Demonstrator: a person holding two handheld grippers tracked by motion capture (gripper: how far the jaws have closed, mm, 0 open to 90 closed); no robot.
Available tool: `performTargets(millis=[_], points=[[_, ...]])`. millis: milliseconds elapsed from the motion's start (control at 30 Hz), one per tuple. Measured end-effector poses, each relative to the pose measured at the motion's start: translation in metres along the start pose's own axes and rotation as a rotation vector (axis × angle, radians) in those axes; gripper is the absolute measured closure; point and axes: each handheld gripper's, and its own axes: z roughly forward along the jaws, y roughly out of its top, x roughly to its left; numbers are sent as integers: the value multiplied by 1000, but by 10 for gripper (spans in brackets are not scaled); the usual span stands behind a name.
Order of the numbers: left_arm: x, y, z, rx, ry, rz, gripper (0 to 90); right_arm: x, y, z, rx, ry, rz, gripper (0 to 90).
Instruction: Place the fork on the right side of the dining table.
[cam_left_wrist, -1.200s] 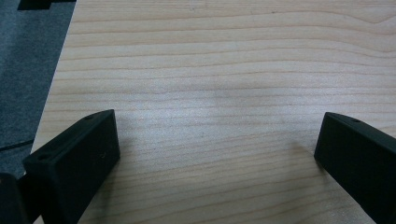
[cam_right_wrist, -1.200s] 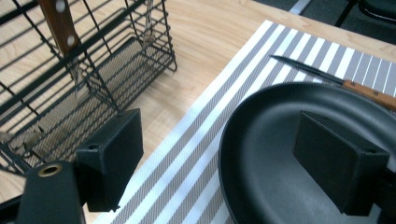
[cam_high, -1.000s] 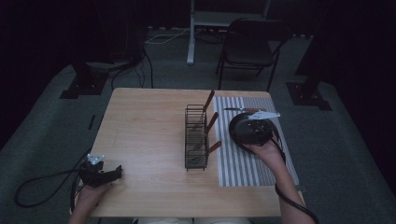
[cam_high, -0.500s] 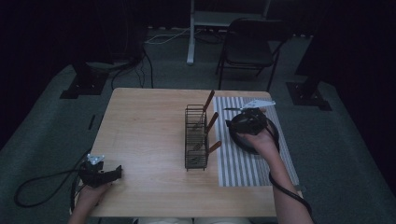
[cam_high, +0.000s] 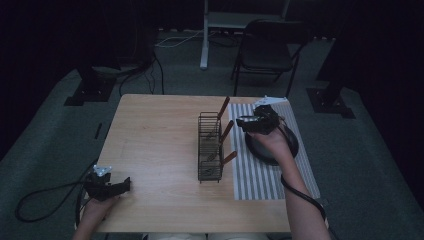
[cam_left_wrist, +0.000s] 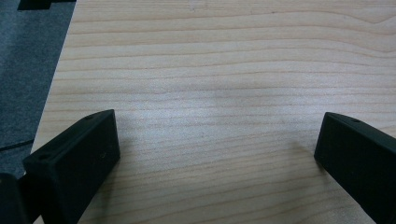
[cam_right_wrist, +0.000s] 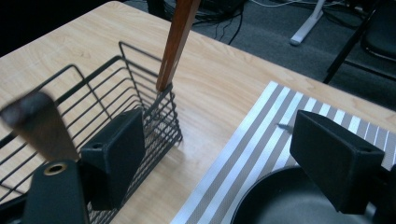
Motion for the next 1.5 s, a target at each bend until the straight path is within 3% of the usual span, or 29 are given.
performTargets(millis=[267, 733, 1033, 1267, 1367, 1500], points=[[0, 0, 0, 0, 0, 0, 2, 0, 18, 8, -8, -3, 8, 179], [0, 0, 0, 0, 0, 0, 2, 7, 41, 24, -22, 48, 46, 210], [0, 0, 0, 0, -1, 2, 2, 8, 52, 38, -9, 50, 64, 212], [0, 0, 0, 0, -1, 1, 2, 6, 60, 47, 12, 71, 95, 301], [0, 0, 0, 0, -1, 1, 2, 7, 62, 52, 32, 61, 80, 390], [0, 0, 0, 0, -1, 1, 2, 7, 64, 57, 47, 55, 102, 532]])
